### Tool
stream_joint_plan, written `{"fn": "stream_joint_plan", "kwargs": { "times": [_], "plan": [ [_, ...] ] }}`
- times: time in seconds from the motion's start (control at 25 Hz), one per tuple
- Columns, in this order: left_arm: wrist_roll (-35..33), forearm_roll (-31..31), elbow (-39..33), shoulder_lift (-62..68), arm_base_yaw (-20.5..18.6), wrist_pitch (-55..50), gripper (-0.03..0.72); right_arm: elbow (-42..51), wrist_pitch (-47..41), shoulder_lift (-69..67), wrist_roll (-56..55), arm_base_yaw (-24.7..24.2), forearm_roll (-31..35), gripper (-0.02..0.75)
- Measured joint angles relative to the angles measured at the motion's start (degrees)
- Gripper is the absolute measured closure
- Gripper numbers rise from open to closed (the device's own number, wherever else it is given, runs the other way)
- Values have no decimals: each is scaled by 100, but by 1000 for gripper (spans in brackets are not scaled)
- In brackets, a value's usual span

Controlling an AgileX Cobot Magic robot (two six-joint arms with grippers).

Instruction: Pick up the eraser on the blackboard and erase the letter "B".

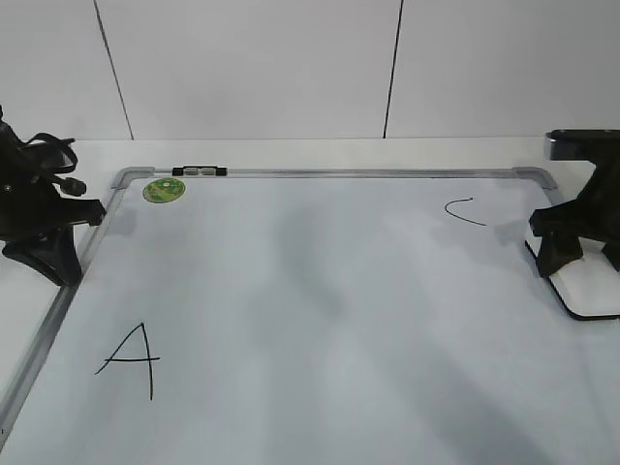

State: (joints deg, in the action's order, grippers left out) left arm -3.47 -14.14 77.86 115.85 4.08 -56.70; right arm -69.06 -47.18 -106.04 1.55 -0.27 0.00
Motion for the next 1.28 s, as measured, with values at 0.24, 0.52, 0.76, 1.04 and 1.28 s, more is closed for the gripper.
{"fn": "stream_joint_plan", "kwargs": {
  "times": [0.24,0.52,0.76,1.04,1.28],
  "plan": [
    [0,-2,0,0,0,0,671,0,-45,-8,-68,0,0,136],
    [0,-12,0,0,0,0,671,0,-236,-8,-81,0,0,111],
    [0,-12,0,0,0,0,671,-146,-650,-8,-81,0,-31,112],
    [0,-12,0,0,0,0,670,-1119,-1813,-8,-155,0,-41,125],
    [0,-12,0,0,0,-7,666,-1730,-2205,-8,-155,0,-41,143]
  ]
}}
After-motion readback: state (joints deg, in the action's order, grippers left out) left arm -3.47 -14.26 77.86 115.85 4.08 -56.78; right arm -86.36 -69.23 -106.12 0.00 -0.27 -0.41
